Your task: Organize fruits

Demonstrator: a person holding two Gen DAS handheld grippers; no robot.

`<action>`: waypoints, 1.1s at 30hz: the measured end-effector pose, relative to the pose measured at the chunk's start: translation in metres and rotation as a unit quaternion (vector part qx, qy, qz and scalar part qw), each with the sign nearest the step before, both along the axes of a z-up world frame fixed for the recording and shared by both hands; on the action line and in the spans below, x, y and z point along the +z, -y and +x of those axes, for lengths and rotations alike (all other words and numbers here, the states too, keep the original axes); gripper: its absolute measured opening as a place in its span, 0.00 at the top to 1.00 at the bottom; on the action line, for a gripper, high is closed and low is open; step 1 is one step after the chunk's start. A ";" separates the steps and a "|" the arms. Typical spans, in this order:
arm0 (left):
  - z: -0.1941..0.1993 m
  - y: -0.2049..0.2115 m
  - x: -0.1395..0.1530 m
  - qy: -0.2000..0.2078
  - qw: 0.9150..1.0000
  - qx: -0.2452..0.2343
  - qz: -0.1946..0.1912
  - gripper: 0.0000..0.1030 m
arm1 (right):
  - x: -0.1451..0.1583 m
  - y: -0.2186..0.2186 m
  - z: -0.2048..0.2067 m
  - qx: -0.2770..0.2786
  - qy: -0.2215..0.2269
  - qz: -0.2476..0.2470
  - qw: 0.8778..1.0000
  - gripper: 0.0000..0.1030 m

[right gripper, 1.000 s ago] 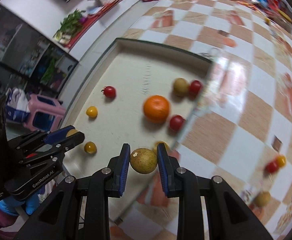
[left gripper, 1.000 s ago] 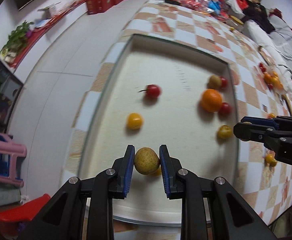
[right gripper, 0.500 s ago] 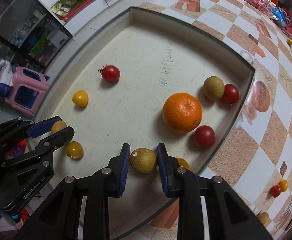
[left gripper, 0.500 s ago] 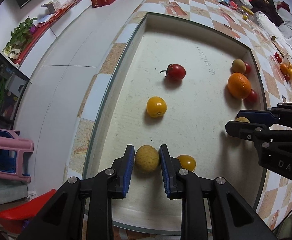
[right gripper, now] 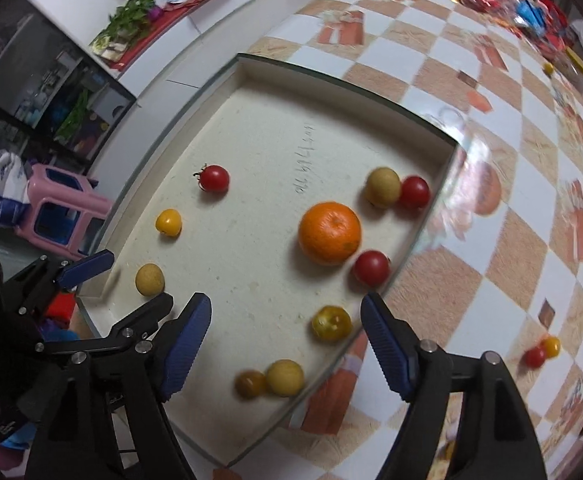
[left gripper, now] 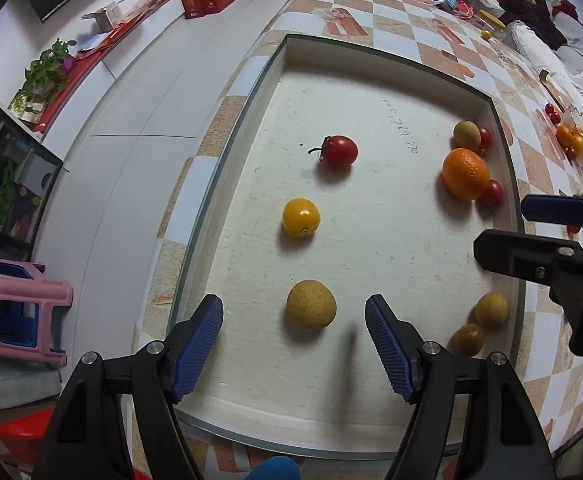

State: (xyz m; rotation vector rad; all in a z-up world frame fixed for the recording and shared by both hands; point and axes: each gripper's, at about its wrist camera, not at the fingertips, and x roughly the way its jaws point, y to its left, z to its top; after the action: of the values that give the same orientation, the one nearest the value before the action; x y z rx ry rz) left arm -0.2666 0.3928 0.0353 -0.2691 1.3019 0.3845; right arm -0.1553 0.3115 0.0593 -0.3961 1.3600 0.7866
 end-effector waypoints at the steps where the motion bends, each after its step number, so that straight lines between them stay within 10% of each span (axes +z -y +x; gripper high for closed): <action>1: 0.002 0.001 0.001 0.001 1.000 0.000 0.000 0.23 | 0.000 0.001 0.000 -0.004 -0.005 -0.003 1.000 0.21; 3: 0.004 0.003 0.004 0.006 1.000 0.002 0.005 0.00 | 0.000 0.008 0.002 -0.013 -0.011 -0.011 1.000 0.18; 33: 0.014 0.014 0.008 -0.007 1.000 -0.019 0.023 0.00 | 0.012 0.019 0.004 -0.052 0.005 -0.028 0.998 0.09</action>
State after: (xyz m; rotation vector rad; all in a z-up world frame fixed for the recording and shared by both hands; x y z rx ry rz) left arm -0.2524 0.3791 0.0431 -0.2039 1.3086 0.3844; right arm -0.1509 0.2928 0.0710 -0.3685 1.3842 0.6613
